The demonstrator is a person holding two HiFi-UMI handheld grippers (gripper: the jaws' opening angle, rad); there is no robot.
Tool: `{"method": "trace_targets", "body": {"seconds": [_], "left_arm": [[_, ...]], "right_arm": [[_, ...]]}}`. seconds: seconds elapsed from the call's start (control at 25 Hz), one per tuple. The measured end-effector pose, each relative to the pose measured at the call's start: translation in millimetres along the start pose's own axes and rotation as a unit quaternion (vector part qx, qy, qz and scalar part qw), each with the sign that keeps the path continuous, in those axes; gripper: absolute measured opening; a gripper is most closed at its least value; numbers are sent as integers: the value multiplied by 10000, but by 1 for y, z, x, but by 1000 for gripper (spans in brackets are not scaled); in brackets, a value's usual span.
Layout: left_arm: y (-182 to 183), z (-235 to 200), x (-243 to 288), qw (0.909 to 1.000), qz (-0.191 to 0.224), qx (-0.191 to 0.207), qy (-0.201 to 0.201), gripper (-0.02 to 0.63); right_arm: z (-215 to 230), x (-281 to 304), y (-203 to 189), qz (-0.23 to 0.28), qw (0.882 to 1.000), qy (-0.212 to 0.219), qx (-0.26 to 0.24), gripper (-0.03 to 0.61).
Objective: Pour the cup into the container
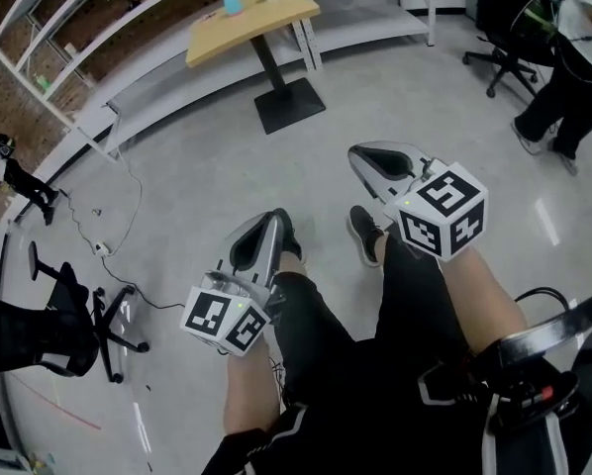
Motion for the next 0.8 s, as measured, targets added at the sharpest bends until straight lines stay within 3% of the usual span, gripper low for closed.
{"method": "trace_targets", "body": {"seconds": [0.4, 0.8], "left_arm": [[21, 142, -134, 9997, -12, -43, 231, 2], [29, 241, -209, 9996, -137, 49, 230, 2]], "right_arm": [[-106, -173, 13, 59, 9999, 19, 152, 3], [-159, -293, 23, 218, 9989, -221, 358, 2]]}}
Point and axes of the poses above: the fingertips, and each gripper's own axes: x forward along the fingers, z to its right, y out of its top, the point moved 9 cm from there along -x, backward along the fingers, and after that the axes turned 11 degrees about z, right-handed, at the moved point
